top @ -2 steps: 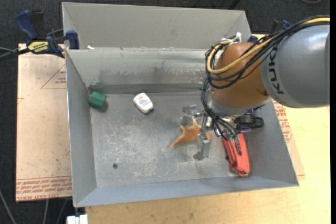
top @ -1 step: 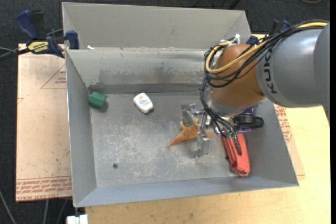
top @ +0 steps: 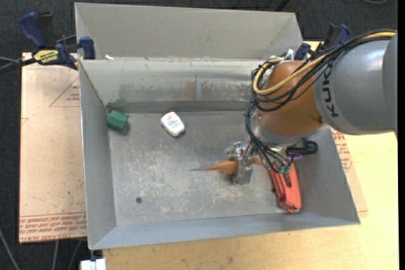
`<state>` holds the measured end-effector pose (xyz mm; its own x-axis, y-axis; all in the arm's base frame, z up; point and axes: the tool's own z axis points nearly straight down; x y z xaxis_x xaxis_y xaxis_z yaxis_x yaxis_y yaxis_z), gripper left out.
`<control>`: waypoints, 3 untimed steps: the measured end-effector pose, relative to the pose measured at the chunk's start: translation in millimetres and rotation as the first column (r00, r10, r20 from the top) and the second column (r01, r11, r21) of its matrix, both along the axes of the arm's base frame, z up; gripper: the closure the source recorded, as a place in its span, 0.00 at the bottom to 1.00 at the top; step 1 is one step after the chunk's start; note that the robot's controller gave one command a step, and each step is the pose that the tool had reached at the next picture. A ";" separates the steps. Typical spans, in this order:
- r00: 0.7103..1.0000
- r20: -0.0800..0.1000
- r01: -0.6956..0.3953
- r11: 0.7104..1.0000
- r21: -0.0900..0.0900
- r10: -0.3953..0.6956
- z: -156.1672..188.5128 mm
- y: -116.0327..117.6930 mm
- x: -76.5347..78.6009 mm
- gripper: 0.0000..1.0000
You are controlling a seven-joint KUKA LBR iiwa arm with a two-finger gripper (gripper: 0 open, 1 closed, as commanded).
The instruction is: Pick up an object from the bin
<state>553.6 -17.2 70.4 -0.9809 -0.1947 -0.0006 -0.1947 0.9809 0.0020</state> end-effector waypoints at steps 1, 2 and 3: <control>1.000 0.000 0.000 1.000 0.000 0.000 -0.1 0.2 0.0 1.00; 1.000 0.002 -0.015 1.000 0.001 0.015 97.6 4.7 0.5 1.00; 1.000 0.002 -0.015 1.000 0.001 0.015 97.5 4.6 0.5 1.00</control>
Offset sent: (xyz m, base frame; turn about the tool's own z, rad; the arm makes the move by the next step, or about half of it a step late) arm -0.0001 0.0042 0.0980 -0.0169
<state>554.1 -12.6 167.9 -0.9779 -0.2090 -0.0030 -0.2090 0.9779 0.0029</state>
